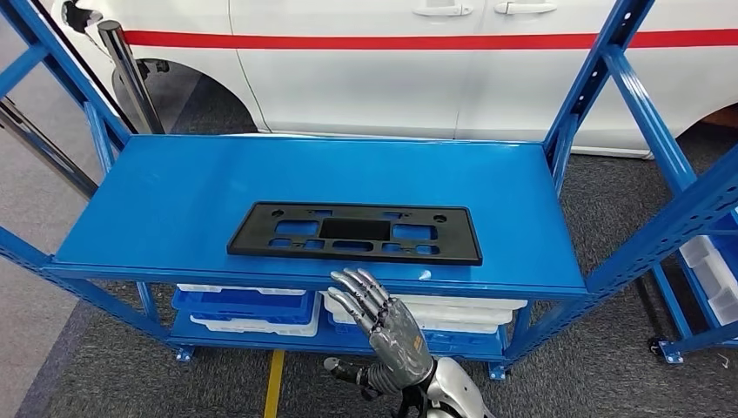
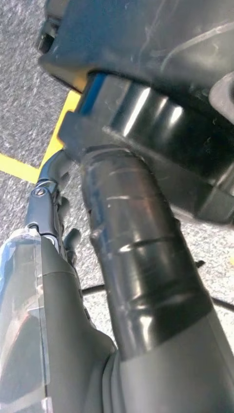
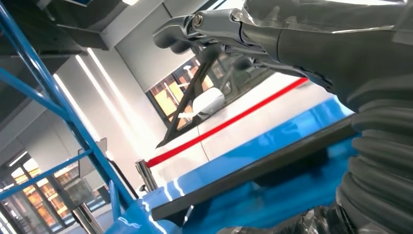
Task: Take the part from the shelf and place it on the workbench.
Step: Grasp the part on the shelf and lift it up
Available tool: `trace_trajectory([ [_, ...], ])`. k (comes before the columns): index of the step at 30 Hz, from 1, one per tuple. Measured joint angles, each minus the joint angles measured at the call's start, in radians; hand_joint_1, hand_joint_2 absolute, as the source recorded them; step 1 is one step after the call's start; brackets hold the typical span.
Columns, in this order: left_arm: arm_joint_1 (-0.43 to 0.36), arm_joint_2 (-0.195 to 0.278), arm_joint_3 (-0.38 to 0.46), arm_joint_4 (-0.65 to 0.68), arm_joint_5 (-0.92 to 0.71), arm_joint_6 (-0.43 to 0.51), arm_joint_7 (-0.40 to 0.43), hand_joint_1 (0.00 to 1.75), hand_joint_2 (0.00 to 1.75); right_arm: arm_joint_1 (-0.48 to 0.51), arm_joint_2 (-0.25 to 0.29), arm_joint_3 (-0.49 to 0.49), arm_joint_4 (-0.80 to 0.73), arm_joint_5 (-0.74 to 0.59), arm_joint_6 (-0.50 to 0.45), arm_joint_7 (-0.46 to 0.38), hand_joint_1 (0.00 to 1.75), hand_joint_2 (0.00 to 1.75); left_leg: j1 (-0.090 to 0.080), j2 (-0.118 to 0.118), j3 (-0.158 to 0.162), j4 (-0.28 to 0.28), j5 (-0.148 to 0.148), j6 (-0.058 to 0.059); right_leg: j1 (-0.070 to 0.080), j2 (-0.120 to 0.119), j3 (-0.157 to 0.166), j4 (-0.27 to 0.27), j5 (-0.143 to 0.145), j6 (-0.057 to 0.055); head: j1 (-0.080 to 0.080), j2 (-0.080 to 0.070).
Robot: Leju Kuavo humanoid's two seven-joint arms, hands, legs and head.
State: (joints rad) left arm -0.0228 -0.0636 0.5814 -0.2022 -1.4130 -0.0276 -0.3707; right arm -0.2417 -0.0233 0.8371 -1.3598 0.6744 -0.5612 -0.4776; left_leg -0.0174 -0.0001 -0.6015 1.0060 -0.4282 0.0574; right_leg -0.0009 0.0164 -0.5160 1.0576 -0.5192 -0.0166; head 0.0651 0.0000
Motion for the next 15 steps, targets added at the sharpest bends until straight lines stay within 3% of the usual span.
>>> trace_trajectory([
  [2,0.0,-0.002,0.0,0.0,0.0,0.0,0.0,0.0,0.0,-0.004,0.0,-0.002,-0.001,0.0,-0.001,0.0,0.0,1.75,0.008,-0.001,0.031,-0.016,-0.003,0.001,0.0,-0.003,-0.021,0.053,-0.02,0.007,0.001,0.0],
  [5,0.0,-0.003,0.0,0.0,0.0,0.0,0.001,0.0,0.0,-0.002,-0.003,-0.003,0.0,0.001,-0.001,0.0,0.0,1.75,0.012,0.0,0.054,-0.018,-0.024,0.0,-0.009,-0.006,-0.127,0.211,-0.09,0.023,0.002,0.0],
  [6,0.001,-0.004,0.0,0.0,0.0,0.0,0.002,0.0,0.0,0.0,-0.005,-0.004,0.001,0.001,-0.001,0.0,0.0,1.75,0.012,0.0,0.063,-0.018,-0.032,-0.002,-0.012,-0.006,-0.156,0.236,-0.095,0.027,0.002,0.0],
  [7,0.001,-0.004,0.0,0.0,0.0,0.001,0.002,0.0,0.0,0.001,-0.006,-0.004,0.001,0.001,-0.001,0.0,0.0,1.75,0.014,-0.001,0.075,-0.017,-0.041,-0.005,-0.015,-0.008,-0.169,0.229,-0.08,0.031,0.002,0.0],
  [8,0.002,-0.005,0.0,0.0,0.0,0.002,0.002,0.0,0.0,0.001,-0.007,-0.004,0.001,0.001,-0.001,0.0,0.0,1.75,0.016,-0.001,0.089,-0.016,-0.052,-0.009,-0.017,-0.009,-0.165,0.187,-0.044,0.035,0.002,0.0],
  [9,0.003,-0.006,0.0,0.0,-0.001,0.002,0.002,0.0,0.0,0.001,-0.008,-0.004,0.002,0.001,-0.001,0.0,0.0,1.75,0.018,-0.001,0.104,-0.014,-0.065,-0.015,-0.019,-0.011,-0.152,0.122,0.008,0.039,0.002,0.0],
  [11,0.003,-0.007,0.0,0.001,-0.001,0.005,0.003,0.0,0.0,0.002,-0.01,-0.004,0.004,0.002,-0.001,0.0,0.0,1.75,0.021,-0.002,0.123,-0.006,-0.089,-0.029,-0.018,-0.016,-0.13,0.025,0.07,0.035,0.002,0.0],
  [12,0.001,-0.008,0.0,0.002,-0.001,0.006,0.005,0.0,0.0,0.003,-0.01,-0.004,0.005,0.003,-0.002,0.001,0.0,1.75,0.02,-0.002,0.127,-0.003,-0.099,-0.038,-0.016,-0.017,-0.127,0.005,0.081,0.027,0.002,0.0],
  [15,-0.001,-0.008,0.0,0.002,-0.001,0.01,0.008,0.0,0.0,0.002,-0.011,-0.005,0.005,0.01,-0.006,0.002,0.0,1.75,0.02,-0.001,0.136,0.01,-0.112,-0.055,-0.013,-0.012,-0.112,0.004,0.069,-0.003,0.001,0.0],
])
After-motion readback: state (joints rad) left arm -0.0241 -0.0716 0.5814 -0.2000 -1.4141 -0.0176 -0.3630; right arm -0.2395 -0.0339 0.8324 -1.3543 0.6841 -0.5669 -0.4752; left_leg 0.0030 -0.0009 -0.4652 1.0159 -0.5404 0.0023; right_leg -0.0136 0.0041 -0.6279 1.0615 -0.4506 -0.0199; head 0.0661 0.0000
